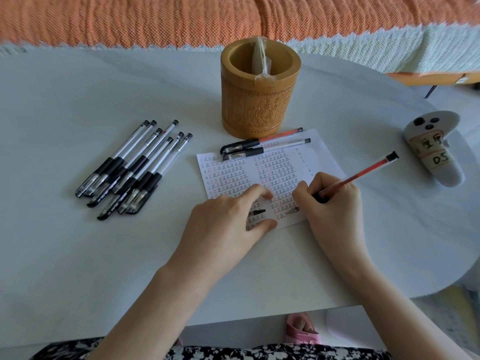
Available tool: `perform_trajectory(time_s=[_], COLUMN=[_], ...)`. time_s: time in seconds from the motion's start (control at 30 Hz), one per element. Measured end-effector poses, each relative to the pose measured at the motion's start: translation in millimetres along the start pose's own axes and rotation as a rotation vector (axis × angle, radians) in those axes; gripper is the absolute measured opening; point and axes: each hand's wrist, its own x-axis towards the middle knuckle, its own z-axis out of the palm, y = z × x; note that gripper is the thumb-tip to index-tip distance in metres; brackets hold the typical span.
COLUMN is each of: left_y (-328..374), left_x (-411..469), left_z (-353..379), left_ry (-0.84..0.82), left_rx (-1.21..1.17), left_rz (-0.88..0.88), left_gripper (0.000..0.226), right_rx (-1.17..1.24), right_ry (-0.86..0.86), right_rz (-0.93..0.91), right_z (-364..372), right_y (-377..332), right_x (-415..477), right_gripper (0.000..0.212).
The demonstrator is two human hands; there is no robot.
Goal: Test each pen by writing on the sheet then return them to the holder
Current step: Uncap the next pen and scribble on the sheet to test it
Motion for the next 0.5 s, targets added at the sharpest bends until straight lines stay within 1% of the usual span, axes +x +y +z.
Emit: perform_trajectory(time_s=[0.33,0.5], left_y=[0.2,0.6], left_x=[0.4,0.4], left_z=[-0.2,0.0], left_ry=[0.005,0.014], left_rx=[-0.006,-0.010], left_rz=[0.001,0.000], left_gripper=[0.039,0.039], right_rx=[0.037,0.016], right_ry=[-0.015,-0.016], right_rz=[0.021,0.015], right_z=[-0.7,0.0], right_y=[0.6,0.1], right_x=[0.1,-0.5], right_gripper=[0.038,0.039])
